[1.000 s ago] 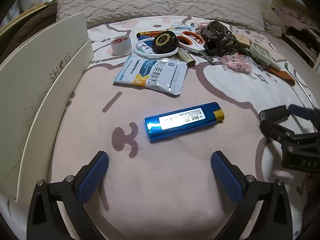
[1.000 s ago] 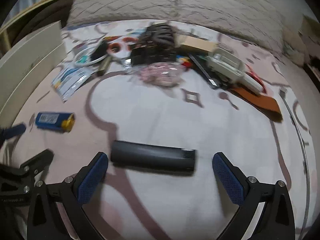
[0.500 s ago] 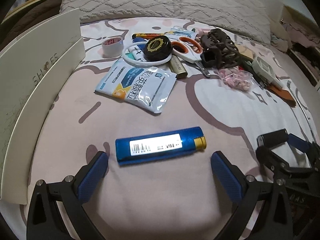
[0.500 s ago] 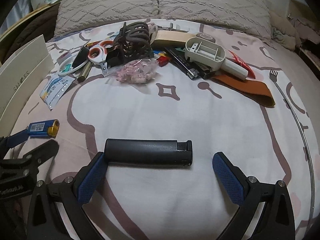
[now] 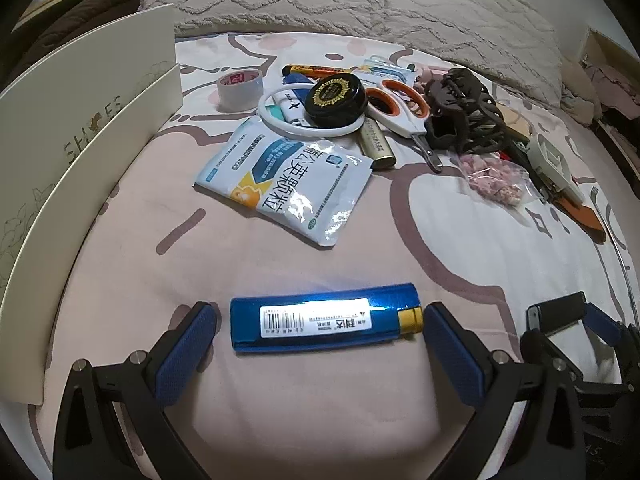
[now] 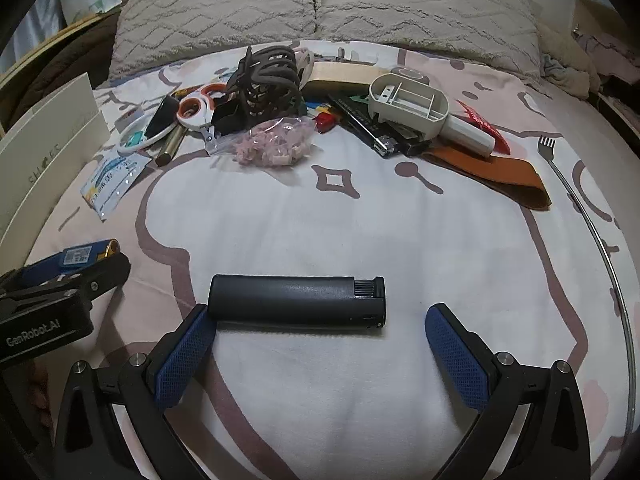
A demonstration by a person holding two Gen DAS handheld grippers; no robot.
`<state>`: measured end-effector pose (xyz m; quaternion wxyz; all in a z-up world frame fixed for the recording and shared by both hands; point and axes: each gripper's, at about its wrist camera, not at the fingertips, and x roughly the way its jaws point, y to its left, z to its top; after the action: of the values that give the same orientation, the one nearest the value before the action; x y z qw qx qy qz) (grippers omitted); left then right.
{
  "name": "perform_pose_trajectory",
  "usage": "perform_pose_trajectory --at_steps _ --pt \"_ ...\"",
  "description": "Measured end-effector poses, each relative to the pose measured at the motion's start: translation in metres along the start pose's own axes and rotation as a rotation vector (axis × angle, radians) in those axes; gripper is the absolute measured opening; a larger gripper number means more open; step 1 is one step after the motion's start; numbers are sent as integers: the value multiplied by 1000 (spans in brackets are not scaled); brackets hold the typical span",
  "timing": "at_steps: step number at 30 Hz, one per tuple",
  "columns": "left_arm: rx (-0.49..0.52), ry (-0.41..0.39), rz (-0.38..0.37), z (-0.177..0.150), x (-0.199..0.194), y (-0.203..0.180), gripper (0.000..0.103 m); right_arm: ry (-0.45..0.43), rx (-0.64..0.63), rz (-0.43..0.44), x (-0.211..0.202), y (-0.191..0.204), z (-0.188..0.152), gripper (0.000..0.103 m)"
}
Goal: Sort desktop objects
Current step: 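Grasp the black handle with the right tool while the left tool grasps the blue lighter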
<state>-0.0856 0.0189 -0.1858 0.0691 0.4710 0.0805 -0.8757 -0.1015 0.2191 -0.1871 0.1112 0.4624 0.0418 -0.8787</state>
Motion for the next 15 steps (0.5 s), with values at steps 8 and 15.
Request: perform_pose_trajectory --at_steps 8,15 --pt "-2 -30 -6 -4 -1 2 103 -53 -18 8 -6 5 -3 88" --pt "-9 -40 -20 -4 -2 3 103 -76 -46 14 -9 9 -5 81"
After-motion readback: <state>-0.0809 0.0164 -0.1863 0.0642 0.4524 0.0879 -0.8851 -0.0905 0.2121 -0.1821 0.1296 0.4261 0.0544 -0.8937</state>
